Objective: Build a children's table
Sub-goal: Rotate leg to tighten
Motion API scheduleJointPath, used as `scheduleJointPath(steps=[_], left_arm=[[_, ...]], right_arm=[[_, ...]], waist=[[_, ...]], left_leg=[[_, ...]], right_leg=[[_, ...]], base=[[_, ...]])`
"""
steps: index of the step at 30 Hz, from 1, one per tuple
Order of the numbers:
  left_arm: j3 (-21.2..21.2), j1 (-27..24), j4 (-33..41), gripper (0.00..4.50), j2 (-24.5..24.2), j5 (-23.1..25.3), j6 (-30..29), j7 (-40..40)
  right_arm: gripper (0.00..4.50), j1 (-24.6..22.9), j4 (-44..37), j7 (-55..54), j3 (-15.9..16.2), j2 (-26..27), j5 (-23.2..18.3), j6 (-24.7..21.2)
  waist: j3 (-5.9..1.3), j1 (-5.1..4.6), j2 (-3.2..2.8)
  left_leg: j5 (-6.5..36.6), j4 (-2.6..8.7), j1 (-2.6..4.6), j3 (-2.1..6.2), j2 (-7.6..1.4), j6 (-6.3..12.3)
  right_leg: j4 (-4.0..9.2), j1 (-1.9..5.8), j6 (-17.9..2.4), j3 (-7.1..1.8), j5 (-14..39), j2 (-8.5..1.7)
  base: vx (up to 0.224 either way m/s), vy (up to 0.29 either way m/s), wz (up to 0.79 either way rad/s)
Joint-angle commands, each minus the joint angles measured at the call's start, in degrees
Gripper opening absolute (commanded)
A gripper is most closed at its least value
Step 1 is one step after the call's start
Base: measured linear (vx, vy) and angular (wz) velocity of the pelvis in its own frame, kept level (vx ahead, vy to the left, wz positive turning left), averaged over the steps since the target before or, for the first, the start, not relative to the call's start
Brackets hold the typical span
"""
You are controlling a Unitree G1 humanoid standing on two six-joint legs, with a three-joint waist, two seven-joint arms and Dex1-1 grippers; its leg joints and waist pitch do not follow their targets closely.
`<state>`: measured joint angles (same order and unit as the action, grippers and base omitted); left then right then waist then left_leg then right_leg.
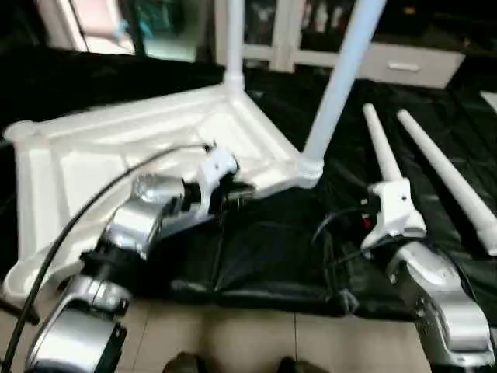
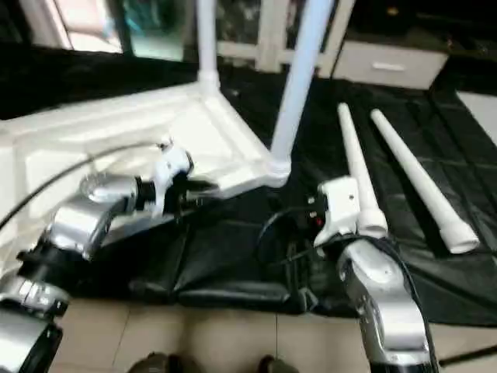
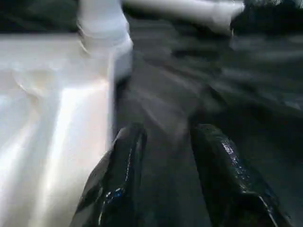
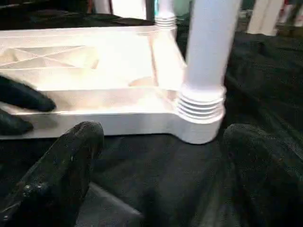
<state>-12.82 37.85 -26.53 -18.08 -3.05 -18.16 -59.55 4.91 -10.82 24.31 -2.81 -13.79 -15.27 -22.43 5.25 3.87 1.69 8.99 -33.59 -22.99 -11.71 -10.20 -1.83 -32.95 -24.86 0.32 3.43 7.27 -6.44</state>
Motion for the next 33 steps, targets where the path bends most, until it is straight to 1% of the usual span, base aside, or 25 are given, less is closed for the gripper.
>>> scheduleJointPath(steps=[1, 3, 5, 6, 8, 10, 12, 13, 15, 16, 17, 18, 19, 20, 21, 22, 23, 24, 25, 26, 27, 28, 29, 30, 33], left_arm=[[-1.42, 0.95, -0.96, 1.89, 0.97, 2.09, -1.56, 1.88], [-2.33, 2.28, -3.57, 1.89, 1.76, 3.66, -3.16, 3.99], [-3.44, 3.38, -6.03, 1.89, 2.19, 4.58, -3.28, 3.61], [-3.94, 3.5, -5.95, 1.89, 2.19, 4.76, -3.99, 3.58], [-3.99, 6.37, -10.79, 1.89, 3.8, 7.2, -3.33, 10.43], [-3.64, 7.29, -12.5, 1.89, 4.34, 7.58, -2.65, 12.38], [-1.32, 10.31, -17.43, 1.89, 6.32, 7.93, -0.81, 19.13], [-0.86, 10.99, -18.5, 1.89, 6.7, 8.09, -0.26, 20.97], [0.44, 13.61, -22.41, 1.89, 7.71, 8.67, 1.92, 26.74], [1.09, 14.69, -23.91, 1.89, 8.06, 8.52, 2.21, 28.74], [1.69, 15.87, -25.79, 1.89, 8.34, 8.51, 2.61, 31.16], [1.94, 16.41, -26.68, 1.89, 8.45, 8.54, 2.82, 32.31], [2.74, 18.16, -29.68, 1.89, 8.82, 8.64, 3.78, 35.96], [2.83, 18.39, -30.12, 1.89, 8.87, 8.68, 3.95, 36.43], [3.1, 20.46, -34.17, 1.89, 9.18, 9.62, 6.15, 42.27], [3.22, 20.8, -34.83, 1.89, 9.26, 9.71, 6.6, 43.25], [3.66, 21.76, -36.58, 1.89, 9.46, 9.84, 7.94, 46.14], [3.79, 22.63, -37.96, 1.89, 9.52, 10.26, 9.44, 49.01], [3.95, 23.27, -39.09, 1.89, 9.62, 10.56, 10.67, 50.85], [4.99, 24.84, -40.64, 1.89, 9.93, 10.41, 14.67, 54.64], [5.39, 25.5, -40.57, 1.89, 10.27, 10.12, 17.03, 54.69], [5.39, 25.5, -40.57, 1.89, 10.27, 10.12, 17.03, 54.69], [6.69, 26.1, -39.12, 1.89, 11.43, 8.24, 19.84, 51.26], [7.21, 25.96, -37.87, 1.89, 11.93, 7.22, 20.31, 48.73], [8.14, 24.66, -32.87, 1.89, 13.15, 3.89, 21.26, 38.92]], right_arm=[[4.5, -0.72, -1.68, 0.41, -0.27, -0.54, -0.65, -1.15], [4.5, -1.09, -2.32, 0.4, 0.19, -0.59, -0.81, -1.59], [4.5, -1.23, -2.59, 0.27, 0.42, -0.56, -0.79, -1.74], [4.5, -1.31, -2.79, 0.24, 0.51, -0.58, -0.79, -1.85], [4.5, -1.84, -3.8, -0.06, 0.57, -0.58, -0.69, -2.15], [4.5, -1.97, -4.01, -0.18, 0.51, -0.53, -0.74, -2.23], [4.5, -2.51, -4.71, -0.66, 0.41, -0.43, -0.92, -2.43], [4.5, -2.66, -4.91, -0.74, 0.42, -0.43, -0.97, -2.5], [4.5, -3.09, -5.35, -0.97, 0.53, -0.35, -1.01, -2.65], [4.5, -3.18, -5.37, -1.08, 0.55, -0.29, -1.03, -2.73], [4.5, -3.23, -5.34, -1.23, 0.61, -0.25, -0.94, -2.76], [4.5, -3.24, -5.32, -1.29, 0.64, -0.24, -0.88, -2.76], [4.5, -3.17, -5.19, -1.51, 0.62, -0.07, -0.93, -2.87], [4.5, -3.16, -5.18, -1.53, 0.62, -0.05, -0.93, -2.89], [4.5, -2.93, -4.87, -2.01, 0.59, 0.05, -0.61, -2.85], [4.5, -2.88, -4.81, -2.11, 0.57, 0.09, -0.58, -2.85], [4.5, -2.72, -4.61, -2.43, 0.52, 0.22, -0.43, -2.83], [4.5, -2.44, -4.28, -2.81, 0.52, 0.29, -0.08, -2.72], [4.5, -2.26, -4.1, -3.07, 0.52, 0.34, 0.14, -2.69], [4.5, -1.77, -3.79, -3.63, 0.41, 0.81, 0.26, -2.45], [4.5, -1.57, -3.92, -3.78, 0.41, 0.99, 0.23, -2.33], [4.5, -1.57, -3.92, -3.78, 0.41, 0.99, 0.23, -2.33], [4.5, -1.42, -4.52, -4.0, 0.16, 1.23, -0.15, -2.3], [4.5, -1.43, -4.84, -4.01, -0.01, 1.3, -0.41, -2.34], [4.5, -1.7, -6.01, -3.79, -0.25, 1.24, -1.33, -2.57]], waist=[[-4.38, -0.4, -0.43], [-4.24, -0.59, -0.65], [-4.13, -0.95, -0.36], [-4.17, -1.02, -0.63], [-4.15, -1.36, -1.01], [-4.1, -1.71, -0.75], [-3.86, -2.15, -0.99], [-3.67, -2.28, -1.26], [-3.26, -2.98, -1.9], [-3.16, -3.05, -2.46], [-2.98, -2.03, -3.13], [-2.6, -1.52, -2.97], [-2.61, -0.15, -1.89], [-3.01, -0.46, 1.79], [-2.9, -0.76, 2.52], [-3.36, 0.37, 1.75], [-3.32, 1.6, 0.66], [-3.51, 1.09, 0.8], [-3.98, 0.21, -0.67], [-4.12, -0.44, -1.69], [-3.96, -0.83, -1.47], [-3.95, -0.98, -1.25], [-3.63, -0.99, -1.58], [-3.47, -1.18, -1.43], [-3.46, -1.03, -2.17]], left_leg=[[25.7, 4.97, 2.45, 1.62, -2.71, -2.21], [27.53, 4.93, 2.48, 1.82, -2.47, -2.76], [28.46, 4.91, 2.2, 2.14, -2.17, -2.6], [28.53, 4.81, 2.22, 2.39, -2.09, -2.54], [28.97, 4.97, 1.97, 2.86, -2.15, -2.53], [29.98, 4.93, 2.12, 3.04, -2.09, -2.3], [32.34, 4.75, 2.6, 3.1, -1.94, -2.05], [33.98, 4.68, 3.38, 3.21, -2.04, -1.76], [38.19, 5.84, 2.89, 4.21, -2.89, -2.18], [43.03, 7.92, 1.57, 5.09, -4.21, -2.94], [48.79, 11.31, 0.35, 4.71, -5.81, -3.89], [51.04, 12.84, -0.54, 3.9, -6.05, -3.89], [50.01, 12.98, 0.21, 1.87, -5.23, -3.74], [35.73, 1.7, 6.28, 1.41, -0.44, -4.69], [23.54, -5.62, 8.44, 1.57, 1.6, -2.43], [7.82, -4.29, 1.01, 4.54, 2.15, 0.41], [7.67, 0.73, 0.95, 4.7, -0.19, -0.57], [12.16, 2.18, 2.0, 4.65, -0.68, -0.74], [20.08, 3.28, 3.45, 4.81, -1.65, -1.05], [23.0, 4.15, 3.05, 5.06, -2.44, -1.22], [24.02, 4.51, 2.34, 4.99, -2.35, -0.93], [27.08, 4.63, 2.8, 4.75, -2.23, -0.81], [29.73, 4.55, 3.42, 4.77, -2.17, -0.97], [30.7, 4.52, 3.61, 4.71, -2.17, -1.0], [32.21, 5.0, 3.52, 5.1, -2.54, -1.67]], right_leg=[[4.43, 2.04, -7.78, -1.81, 25.85, -1.86], [4.93, 1.79, -6.04, -1.73, 29.13, -1.89], [5.68, 1.92, -4.08, -1.43, 33.23, -2.01], [5.95, 1.99, -3.19, -1.23, 35.18, -2.2], [6.3, 2.39, -2.32, -0.58, 36.05, -2.16], [6.82, 2.36, -1.91, -0.06, 36.32, -2.05], [7.71, 2.06, -1.5, 0.66, 37.9, -1.77], [8.47, 2.04, -1.51, 1.34, 38.41, -1.74], [8.47, 3.62, -1.26, 3.04, 35.71, -1.3], [5.53, 5.67, -1.58, 3.13, 29.65, -0.8], [-0.98, 6.84, -3.71, 2.34, 18.25, 0.15], [-3.64, 6.99, -3.95, 2.0, 14.13, 0.62], [-5.12, 5.93, -3.37, -0.03, 15.99, 0.69], [7.07, -1.32, -0.49, -1.41, 47.6, -3.89], [11.07, -4.08, 0.47, -1.37, 60.62, -6.13], [8.2, 3.99, 0.56, -4.52, 60.78, -7.92], [6.43, 4.47, 0.84, -2.53, 51.69, -5.88], [5.64, 2.98, 0.57, -1.39, 45.41, -3.53], [4.58, 2.58, -2.64, -0.54, 33.27, -1.57], [4.06, 3.54, -6.45, -0.5, 22.84, -1.5], [4.22, 4.1, -6.97, -0.27, 20.52, -1.32], [4.89, 4.22, -7.22, 0.04, 22.06, -1.68], [5.74, 3.83, -7.01, 0.32, 26.32, -2.06], [6.29, 3.83, -6.75, 0.55, 28.13, -2.22], [6.74, 4.46, -6.21, 0.98, 27.69, -2.8]], base=[[-0.05, 0.004, 0.0], [-0.051, 0.005, -0.01], [-0.053, 0.006, -0.04], [-0.05, 0.008, -0.06], [0.0, 0.0, 0.0], [0.0, 0.0, 0.0], [0.0, 0.0, 0.0], [0.0, 0.0, 0.0], [-0.023, 0.025, -0.04], [-0.067, 0.043, -0.12], [-0.067, 0.043, -0.12], [-0.102, -0.006, 0.02], [-0.054, -0.074, 0.14], [-0.054, -0.074, 0.14], [0.013, -0.088, 0.05], [0.077, -0.032, -0.15], [0.077, -0.032, -0.15], [0.0, 0.0, 0.0], [-0.053, -0.03, 0.18], [-0.053, -0.03, 0.18], [0.0, 0.0, 0.0], [0.0, 0.0, 0.0], [0.0, 0.0, 0.0], [0.0, 0.0, 0.0], [0.0, 0.0, 0.0]])
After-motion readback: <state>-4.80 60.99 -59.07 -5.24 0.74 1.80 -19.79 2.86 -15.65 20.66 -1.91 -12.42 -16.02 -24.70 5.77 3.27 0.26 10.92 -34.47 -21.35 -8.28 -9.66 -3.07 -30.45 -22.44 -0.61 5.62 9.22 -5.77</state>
